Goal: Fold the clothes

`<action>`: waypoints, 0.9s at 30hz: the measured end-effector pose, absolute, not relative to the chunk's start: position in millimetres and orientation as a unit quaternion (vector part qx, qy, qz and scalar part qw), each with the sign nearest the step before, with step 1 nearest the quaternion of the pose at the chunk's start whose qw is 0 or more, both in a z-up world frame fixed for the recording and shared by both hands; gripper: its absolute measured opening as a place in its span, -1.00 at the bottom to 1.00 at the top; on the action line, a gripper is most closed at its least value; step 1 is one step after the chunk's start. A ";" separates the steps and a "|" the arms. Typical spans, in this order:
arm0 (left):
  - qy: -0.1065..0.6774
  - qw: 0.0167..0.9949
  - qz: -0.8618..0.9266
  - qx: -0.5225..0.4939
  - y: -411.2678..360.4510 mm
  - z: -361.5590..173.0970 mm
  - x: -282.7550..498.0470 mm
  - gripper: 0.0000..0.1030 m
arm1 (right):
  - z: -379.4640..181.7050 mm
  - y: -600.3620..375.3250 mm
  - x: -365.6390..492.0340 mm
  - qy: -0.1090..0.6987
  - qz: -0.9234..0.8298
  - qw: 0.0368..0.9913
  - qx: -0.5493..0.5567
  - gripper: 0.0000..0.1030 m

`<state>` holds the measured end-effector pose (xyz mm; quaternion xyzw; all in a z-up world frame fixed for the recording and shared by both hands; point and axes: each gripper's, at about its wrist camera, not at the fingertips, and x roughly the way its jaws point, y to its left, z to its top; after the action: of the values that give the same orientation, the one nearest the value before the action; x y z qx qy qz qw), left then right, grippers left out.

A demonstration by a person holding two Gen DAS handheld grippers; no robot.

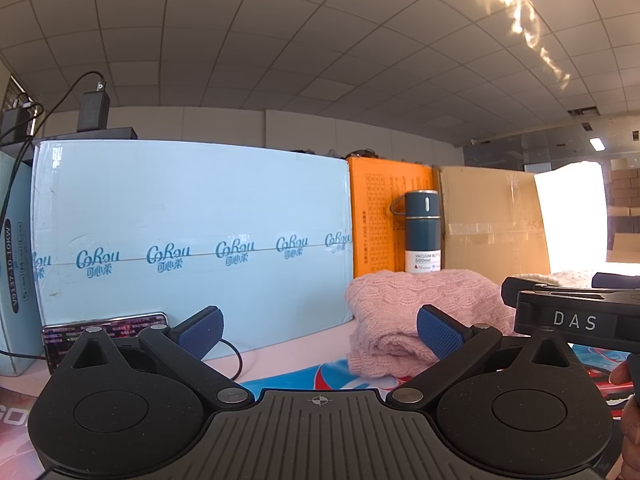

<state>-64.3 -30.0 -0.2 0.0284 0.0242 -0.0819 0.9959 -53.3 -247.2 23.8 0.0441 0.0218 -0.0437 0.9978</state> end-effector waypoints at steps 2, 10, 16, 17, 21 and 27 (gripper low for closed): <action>0.024 0.996 -0.082 0.028 -30.1 -0.2 -64.4 1.00 | 23.9 -247.0 -53.3 0.022 -0.044 0.998 0.044 1.00; 0.024 0.995 -0.094 0.026 -30.0 -0.2 -65.1 1.00 | 23.8 -246.5 -53.6 0.023 -0.044 0.998 0.044 1.00; 0.015 0.995 -0.099 0.023 -28.7 0.0 -67.1 1.00 | 24.2 -246.6 -53.8 0.024 -0.044 0.998 0.043 1.00; 0.015 0.995 -0.099 0.023 -28.7 0.0 -67.2 1.00 | 24.2 -246.6 -53.8 0.024 -0.044 0.998 0.043 1.00; 0.014 0.995 -0.094 0.026 -29.7 0.5 -67.3 1.00 | 24.2 -247.1 -54.2 0.023 -0.044 0.998 0.043 1.00; 0.014 0.996 -0.086 0.023 -28.6 0.8 -67.1 1.00 | 24.3 -247.4 -53.9 0.022 -0.043 0.998 0.043 1.00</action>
<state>-67.1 -28.6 0.8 0.0230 0.0139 -0.0857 0.9960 -53.9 -247.4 24.3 0.0434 0.0222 -0.0430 0.9979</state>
